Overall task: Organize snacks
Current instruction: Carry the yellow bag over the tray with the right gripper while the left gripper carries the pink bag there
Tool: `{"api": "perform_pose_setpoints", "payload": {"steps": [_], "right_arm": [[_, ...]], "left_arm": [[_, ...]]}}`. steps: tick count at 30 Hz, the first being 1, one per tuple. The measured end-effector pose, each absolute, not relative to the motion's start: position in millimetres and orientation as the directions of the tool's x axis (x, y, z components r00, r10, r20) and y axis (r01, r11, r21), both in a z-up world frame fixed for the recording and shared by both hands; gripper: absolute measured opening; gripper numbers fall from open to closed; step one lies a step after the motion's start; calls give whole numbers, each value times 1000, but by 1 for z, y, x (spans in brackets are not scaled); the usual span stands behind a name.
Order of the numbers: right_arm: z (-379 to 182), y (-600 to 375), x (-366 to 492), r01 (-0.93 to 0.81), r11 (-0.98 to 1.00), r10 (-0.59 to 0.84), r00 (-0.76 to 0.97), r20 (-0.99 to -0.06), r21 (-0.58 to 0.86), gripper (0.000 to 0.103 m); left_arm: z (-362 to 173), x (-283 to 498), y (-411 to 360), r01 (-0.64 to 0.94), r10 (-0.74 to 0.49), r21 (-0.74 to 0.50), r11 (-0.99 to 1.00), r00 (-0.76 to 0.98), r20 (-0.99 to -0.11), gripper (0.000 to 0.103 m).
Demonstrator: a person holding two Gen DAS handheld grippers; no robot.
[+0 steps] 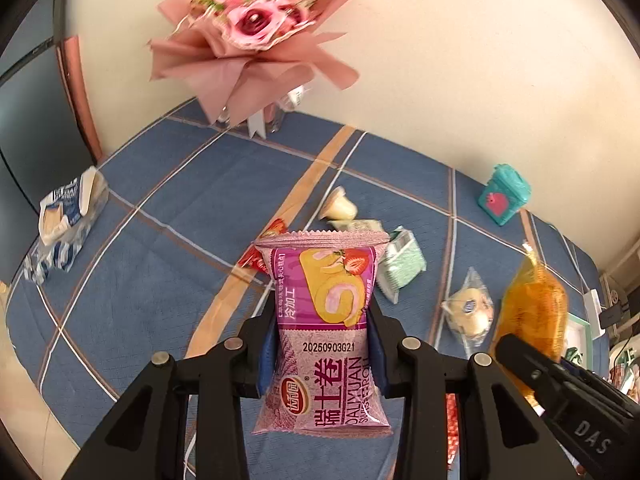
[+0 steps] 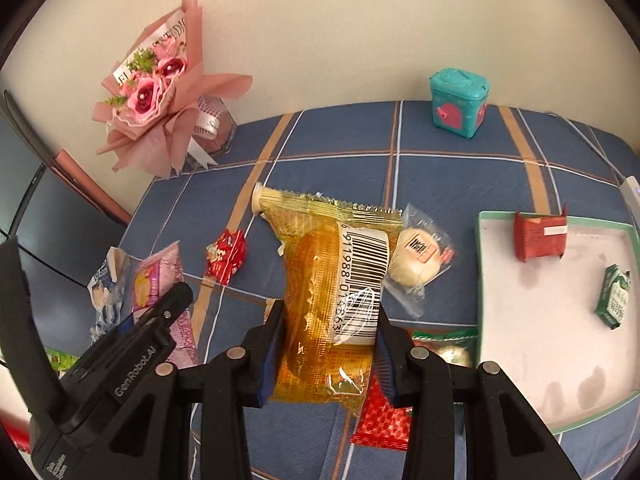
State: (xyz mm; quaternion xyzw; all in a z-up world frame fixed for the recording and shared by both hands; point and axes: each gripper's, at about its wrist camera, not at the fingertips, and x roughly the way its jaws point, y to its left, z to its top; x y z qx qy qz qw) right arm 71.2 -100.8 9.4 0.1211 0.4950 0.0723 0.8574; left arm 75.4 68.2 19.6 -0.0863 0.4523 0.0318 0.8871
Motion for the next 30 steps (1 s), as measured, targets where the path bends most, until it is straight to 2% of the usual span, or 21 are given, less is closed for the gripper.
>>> {"api": "perform_pose_setpoints", "payload": {"steps": [6, 15, 30], "right_arm": [[11, -129, 70, 45, 950, 245, 502, -829, 308, 42], [2, -208, 64, 216, 900, 223, 517, -826, 379, 42], [2, -371, 26, 525, 762, 39, 547, -836, 379, 42]], "left_arm": [[31, 77, 40, -74, -61, -129, 989, 588, -806, 40], [41, 80, -29, 71, -114, -89, 993, 573, -811, 40], [30, 66, -159, 312, -167, 11, 950, 536, -827, 40]]}}
